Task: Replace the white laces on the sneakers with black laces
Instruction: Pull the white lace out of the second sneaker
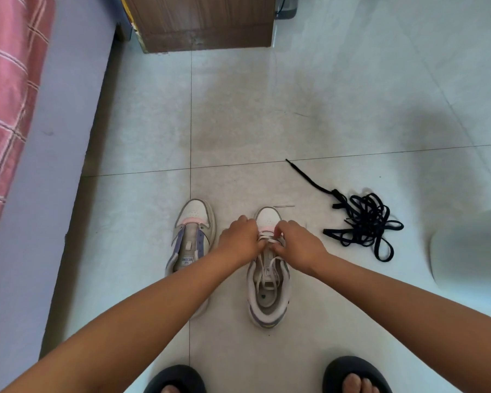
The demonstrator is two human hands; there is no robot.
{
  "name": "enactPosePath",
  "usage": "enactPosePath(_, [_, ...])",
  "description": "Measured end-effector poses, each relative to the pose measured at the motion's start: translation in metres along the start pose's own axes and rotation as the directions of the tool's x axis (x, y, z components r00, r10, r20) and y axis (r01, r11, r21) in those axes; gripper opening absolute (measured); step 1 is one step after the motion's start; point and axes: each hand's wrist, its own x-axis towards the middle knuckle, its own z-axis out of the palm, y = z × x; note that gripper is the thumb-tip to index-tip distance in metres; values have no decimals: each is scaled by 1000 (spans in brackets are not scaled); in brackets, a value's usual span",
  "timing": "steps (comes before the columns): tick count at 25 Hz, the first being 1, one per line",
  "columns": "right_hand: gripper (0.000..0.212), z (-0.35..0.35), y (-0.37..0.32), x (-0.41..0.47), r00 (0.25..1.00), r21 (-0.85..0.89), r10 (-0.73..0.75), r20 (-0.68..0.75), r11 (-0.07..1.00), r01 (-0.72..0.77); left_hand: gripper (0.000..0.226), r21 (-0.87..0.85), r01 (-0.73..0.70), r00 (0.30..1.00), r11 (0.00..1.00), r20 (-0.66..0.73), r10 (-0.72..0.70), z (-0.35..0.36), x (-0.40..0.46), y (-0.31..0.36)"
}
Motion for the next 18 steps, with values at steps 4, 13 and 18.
enactPosePath(4, [18,1,-3,9,997,-15,10,71,1000,-9,23,65,22,999,998,28,-24,-4,10,12])
enactPosePath(13, [14,-5,14,3,1000,-85,24,3,996,-24,12,-14,-98,995,995,-30,98,4,3,14])
enactPosePath(18, [23,-11,12,5,997,-154,81,12,985,-78,34,243,-68,997,968,-4,71,0,9,9])
